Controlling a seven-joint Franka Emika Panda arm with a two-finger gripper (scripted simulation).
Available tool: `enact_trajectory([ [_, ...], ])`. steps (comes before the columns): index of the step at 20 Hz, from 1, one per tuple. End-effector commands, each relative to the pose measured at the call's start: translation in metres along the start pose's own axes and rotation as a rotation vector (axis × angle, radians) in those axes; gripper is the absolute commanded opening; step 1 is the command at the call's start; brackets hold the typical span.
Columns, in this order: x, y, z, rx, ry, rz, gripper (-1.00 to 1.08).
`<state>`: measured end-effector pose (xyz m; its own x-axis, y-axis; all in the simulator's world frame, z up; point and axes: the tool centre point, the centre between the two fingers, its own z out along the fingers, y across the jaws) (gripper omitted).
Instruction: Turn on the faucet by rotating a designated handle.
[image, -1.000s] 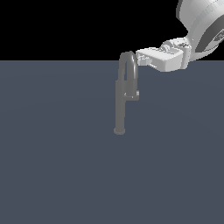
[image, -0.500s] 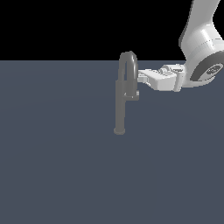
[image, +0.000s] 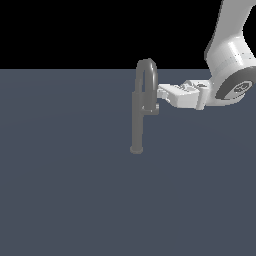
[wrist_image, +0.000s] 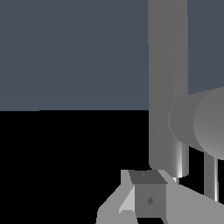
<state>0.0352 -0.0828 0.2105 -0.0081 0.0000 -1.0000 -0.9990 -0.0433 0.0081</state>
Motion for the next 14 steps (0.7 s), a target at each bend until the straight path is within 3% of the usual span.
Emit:
enact_trajectory([
  [1, 0.0, 0.0, 0.0, 0.0, 0.0, -0.001, -1.0],
  [14, -0.011, 0.02, 0.0, 0.0, 0.0, -0.001, -1.0],
])
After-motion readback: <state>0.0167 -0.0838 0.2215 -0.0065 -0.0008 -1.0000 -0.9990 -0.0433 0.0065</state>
